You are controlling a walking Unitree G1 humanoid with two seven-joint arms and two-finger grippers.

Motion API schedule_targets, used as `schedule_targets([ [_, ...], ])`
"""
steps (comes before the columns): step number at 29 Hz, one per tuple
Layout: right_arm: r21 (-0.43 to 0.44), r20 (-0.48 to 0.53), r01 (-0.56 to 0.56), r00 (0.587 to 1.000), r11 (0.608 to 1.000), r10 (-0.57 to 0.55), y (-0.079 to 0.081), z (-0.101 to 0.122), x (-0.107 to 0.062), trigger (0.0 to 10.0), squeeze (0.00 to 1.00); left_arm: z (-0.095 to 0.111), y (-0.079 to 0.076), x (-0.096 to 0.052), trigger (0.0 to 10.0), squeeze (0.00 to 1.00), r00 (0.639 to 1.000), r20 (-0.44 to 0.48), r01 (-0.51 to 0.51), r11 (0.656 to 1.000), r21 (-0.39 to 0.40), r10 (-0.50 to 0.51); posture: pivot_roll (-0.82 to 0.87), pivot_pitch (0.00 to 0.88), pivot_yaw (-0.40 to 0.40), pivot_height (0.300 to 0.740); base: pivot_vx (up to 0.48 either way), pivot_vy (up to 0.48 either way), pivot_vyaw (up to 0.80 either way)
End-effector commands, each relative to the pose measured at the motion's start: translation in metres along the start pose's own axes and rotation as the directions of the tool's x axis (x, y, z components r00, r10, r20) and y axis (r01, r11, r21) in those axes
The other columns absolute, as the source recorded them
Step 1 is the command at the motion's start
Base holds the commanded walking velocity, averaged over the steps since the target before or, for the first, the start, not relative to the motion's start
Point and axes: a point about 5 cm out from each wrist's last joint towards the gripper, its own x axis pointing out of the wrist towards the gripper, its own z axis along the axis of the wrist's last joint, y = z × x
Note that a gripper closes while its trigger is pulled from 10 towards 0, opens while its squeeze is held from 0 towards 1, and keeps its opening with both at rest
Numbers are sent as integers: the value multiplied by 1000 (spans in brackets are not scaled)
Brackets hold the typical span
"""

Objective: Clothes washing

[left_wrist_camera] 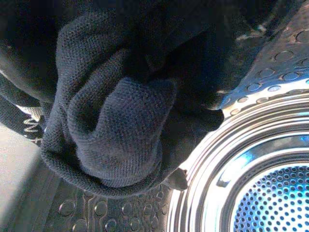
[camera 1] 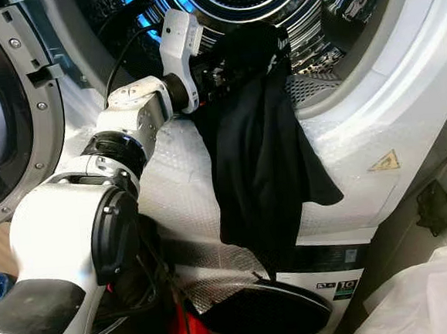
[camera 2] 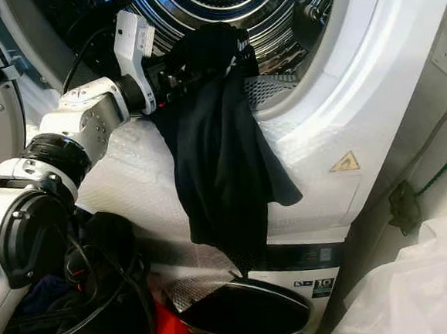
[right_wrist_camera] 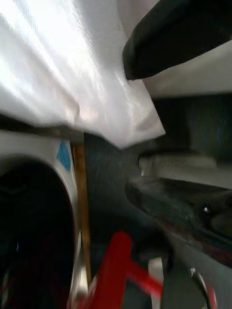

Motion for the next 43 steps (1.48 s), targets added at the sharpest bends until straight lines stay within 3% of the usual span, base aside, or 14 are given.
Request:
schedule_targets([
  [1,30,8,-162,987,986,162,17,2,0,10000,0,-6,3,-4,10000,1000,999,-39,-6,1000,23,6,-157,29,96,740,0,0,0],
  [11,-31,165,-507,847,861,505,15,43,0,10000,0,-6,5,-5,10000,1000,999,-37,-20,1000,24,20,-160,24,92,740,0,0,0],
  [13,-63,168,-675,719,735,674,22,47,-11,10000,0,-6,5,-5,10000,1000,999,-40,-19,1000,25,20,-160,23,90,740,0,0,0],
  [14,-126,137,-798,575,590,807,28,50,-29,10000,0,-7,5,-6,10000,1000,999,-42,-18,999,26,19,-160,23,90,740,0,0,0],
  [19,-251,193,-865,395,435,898,40,83,-59,10000,0,-9,5,-6,10000,1000,999,-45,-17,999,27,18,-167,18,83,740,0,0,0],
  [20,-279,232,-862,367,424,901,47,96,-65,10000,345,-9,5,-6,10000,1000,999,-45,-17,999,27,19,-167,18,83,740,0,0,0],
  [21,-307,267,-859,336,410,903,55,108,-72,10000,1000,-9,5,-6,10000,1000,999,-45,-18,999,26,19,-167,18,82,740,0,0,0],
  [22,-323,286,-856,318,403,904,59,115,-76,10000,1000,-9,5,-6,10000,1000,999,-44,-18,1000,25,20,-167,18,82,740,0,0,0],
  [27,-442,571,-638,342,631,746,93,189,-94,10000,1000,-10,5,-6,10000,1000,999,-45,-20,999,25,21,-163,18,78,740,0,0,0],
  [28,-438,623,-622,310,649,718,104,204,-104,10000,565,-11,5,-6,10000,1000,999,-45,-19,1000,24,20,-165,18,76,740,0,0,0],
  [31,-401,695,-670,222,625,684,127,229,-135,10000,255,-12,5,-7,10000,1000,999,-46,-18,1000,23,19,-160,18,73,740,0,0,0],
  [32,-437,691,-670,176,599,701,137,232,-148,10000,0,-12,5,-7,10000,1000,999,-47,-20,1000,23,21,-154,18,72,740,0,0,0],
  [36,-452,700,-632,186,629,689,137,230,-155,10000,0,-12,6,-8,10000,1000,999,-47,-22,1000,22,23,-152,18,68,740,0,0,0],
  [43,-221,863,-267,395,938,316,91,244,-145,10000,0,-11,8,-9,10000,1000,999,-37,-31,999,16,31,-154,21,68,740,0,0,0],
])
